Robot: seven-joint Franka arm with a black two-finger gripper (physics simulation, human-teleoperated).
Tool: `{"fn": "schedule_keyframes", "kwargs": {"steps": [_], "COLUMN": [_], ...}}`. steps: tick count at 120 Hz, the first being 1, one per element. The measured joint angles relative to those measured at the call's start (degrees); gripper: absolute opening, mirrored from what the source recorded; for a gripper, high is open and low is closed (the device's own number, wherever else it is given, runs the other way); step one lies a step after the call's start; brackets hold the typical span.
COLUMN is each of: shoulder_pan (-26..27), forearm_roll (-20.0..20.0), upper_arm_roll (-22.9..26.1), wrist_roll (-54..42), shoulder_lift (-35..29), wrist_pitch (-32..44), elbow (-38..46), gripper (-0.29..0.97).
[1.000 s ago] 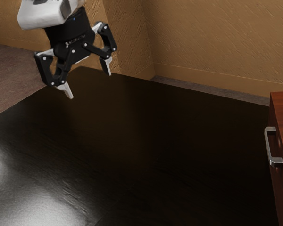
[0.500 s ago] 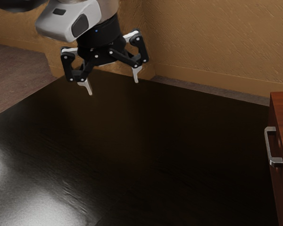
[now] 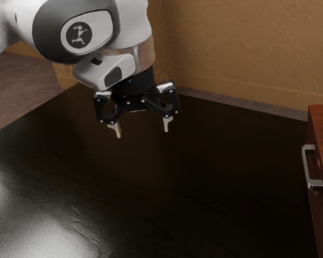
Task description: Pull the drawer handle with one arm to open the drawer
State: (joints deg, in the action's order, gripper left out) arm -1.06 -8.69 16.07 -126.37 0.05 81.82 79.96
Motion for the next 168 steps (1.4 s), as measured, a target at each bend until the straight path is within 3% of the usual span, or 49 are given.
{"fn": "schedule_keyframes", "kwargs": {"steps": [43, 75, 109, 168], "shoulder_pan": [3.37, 7.73, 18.05, 11.9], "forearm_roll": [5.55, 6.36, 6.52, 6.62], "upper_arm_roll": [0.32, 0.21, -0.05, 0.04], "wrist_roll": [-3.11, -4.47, -5.33, -6.02], "shoulder_lift": [2.16, -2.25, -2.96, 1.4], "wrist_pitch": [19.56, 24.33, 27.6, 35.02], "elbow": [4.67, 8.11, 11.13, 11.22], "gripper": [0.68, 0.68, 0.68, 0.68]}}
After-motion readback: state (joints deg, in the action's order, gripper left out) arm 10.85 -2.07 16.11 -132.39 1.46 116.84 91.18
